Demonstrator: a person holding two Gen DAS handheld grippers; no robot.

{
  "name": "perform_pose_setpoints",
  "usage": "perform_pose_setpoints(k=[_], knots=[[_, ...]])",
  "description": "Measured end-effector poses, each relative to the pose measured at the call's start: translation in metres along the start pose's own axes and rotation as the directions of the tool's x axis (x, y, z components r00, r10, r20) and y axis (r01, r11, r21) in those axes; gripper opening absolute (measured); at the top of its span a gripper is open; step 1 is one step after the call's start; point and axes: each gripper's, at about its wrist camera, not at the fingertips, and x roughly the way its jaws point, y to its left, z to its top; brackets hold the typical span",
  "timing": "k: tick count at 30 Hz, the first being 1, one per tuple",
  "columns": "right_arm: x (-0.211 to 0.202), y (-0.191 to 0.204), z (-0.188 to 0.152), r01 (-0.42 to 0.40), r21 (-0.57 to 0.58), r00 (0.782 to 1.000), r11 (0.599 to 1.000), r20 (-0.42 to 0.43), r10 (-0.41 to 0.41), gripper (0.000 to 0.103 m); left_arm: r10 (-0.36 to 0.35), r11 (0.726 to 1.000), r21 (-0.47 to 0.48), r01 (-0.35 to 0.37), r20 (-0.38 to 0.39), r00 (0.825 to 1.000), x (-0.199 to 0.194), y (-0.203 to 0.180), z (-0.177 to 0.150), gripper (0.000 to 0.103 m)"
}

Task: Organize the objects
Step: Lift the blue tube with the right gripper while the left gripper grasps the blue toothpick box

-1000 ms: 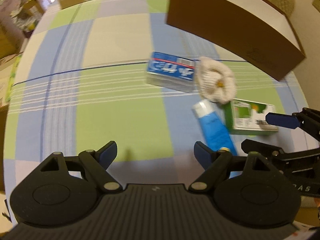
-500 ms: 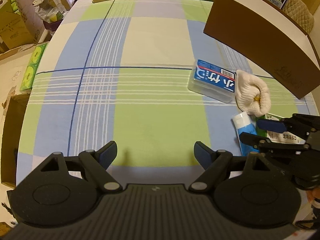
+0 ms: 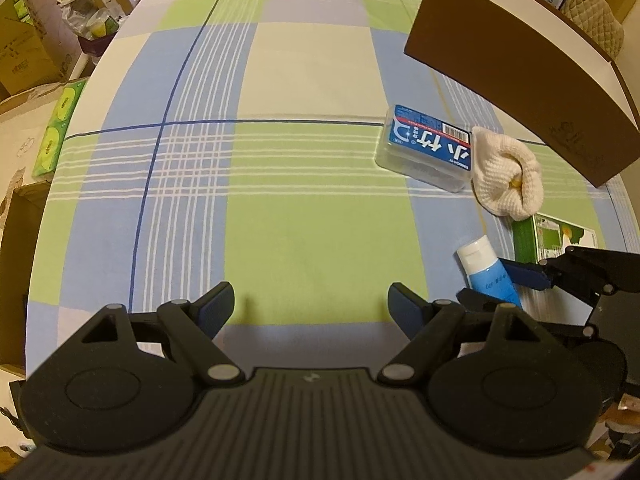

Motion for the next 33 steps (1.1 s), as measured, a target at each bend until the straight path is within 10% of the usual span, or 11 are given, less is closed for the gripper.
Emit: perform_pose_setpoints(k=[12, 33], knots=[[-0.059, -0.019, -0.029, -0.021, 0.093, 0.986, 0.995, 0.165, 0.005, 0.030, -0.037, 0.997, 0.063, 0.035, 0.036, 0.999, -0.006, -0.012, -0.002, 0.081], [-0.159, -0.128, -0.075, 0.199, 0.499, 0.904, 0.843, 0.239, -0.355, 0.030, -0.082, 0.972, 0.228, 0.057, 0.102, 0.991, 0.021, -0.064, 0.055, 0.082]])
